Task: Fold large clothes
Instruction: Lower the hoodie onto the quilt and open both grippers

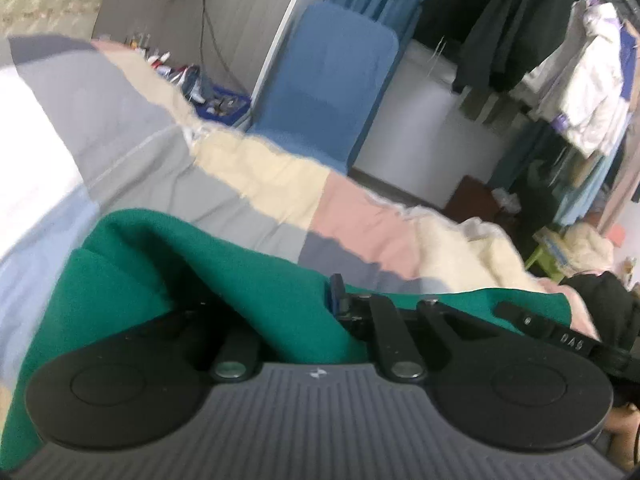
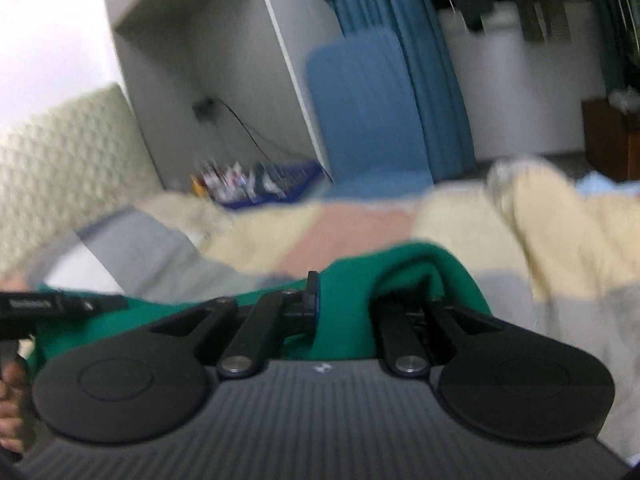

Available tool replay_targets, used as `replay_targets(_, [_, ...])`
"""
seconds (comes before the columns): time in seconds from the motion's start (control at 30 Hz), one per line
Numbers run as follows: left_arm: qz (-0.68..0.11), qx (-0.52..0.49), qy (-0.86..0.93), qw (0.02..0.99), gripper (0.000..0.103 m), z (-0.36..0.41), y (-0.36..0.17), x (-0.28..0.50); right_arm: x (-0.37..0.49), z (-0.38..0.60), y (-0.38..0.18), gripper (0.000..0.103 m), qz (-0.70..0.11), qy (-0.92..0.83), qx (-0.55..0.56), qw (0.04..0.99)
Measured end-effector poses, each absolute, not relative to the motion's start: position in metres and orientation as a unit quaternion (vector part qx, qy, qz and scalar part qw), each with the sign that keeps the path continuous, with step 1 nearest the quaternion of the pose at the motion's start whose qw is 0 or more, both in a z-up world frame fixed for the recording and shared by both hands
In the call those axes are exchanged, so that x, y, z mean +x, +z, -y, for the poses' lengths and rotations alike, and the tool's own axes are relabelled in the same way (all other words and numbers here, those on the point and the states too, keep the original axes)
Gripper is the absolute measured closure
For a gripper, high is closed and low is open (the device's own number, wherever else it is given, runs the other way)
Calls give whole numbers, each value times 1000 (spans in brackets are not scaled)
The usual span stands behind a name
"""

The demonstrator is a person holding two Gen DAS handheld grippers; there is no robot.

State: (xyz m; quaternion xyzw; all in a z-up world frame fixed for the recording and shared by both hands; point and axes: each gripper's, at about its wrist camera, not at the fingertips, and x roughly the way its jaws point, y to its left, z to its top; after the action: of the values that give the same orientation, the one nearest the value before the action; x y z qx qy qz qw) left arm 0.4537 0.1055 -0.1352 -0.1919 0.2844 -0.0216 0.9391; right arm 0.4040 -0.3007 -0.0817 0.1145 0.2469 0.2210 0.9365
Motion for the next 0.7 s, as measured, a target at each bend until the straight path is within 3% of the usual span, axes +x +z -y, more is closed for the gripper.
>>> replay_targets(0.17, [-304, -165, -6, 938, 80, -101, -147, 466, 417, 294, -116, 92, -283, 213, 114, 928])
replay_targets(0.3, [-308, -168, -2, 937, 42, -96, -110, 439, 410, 296, -111, 87, -285, 212, 123, 927])
replay_targets(0.33, [-304, -167, -3, 938, 41, -95, -106, 434, 406, 298, -106, 84, -286, 210, 125, 926])
replay_targets(0.4, [-305, -160, 3, 939, 41, -89, -82, 408, 397, 303, -94, 66, -287, 212, 136, 924])
replay_targets(0.43, [-307, -157, 4, 939, 41, -86, -75, 400, 391, 306, -89, 64, -286, 215, 140, 923])
replay_targets(0.7, [-280, -139, 4, 950, 41, -56, -18, 301, 313, 334, -39, 62, -255, 219, 145, 931])
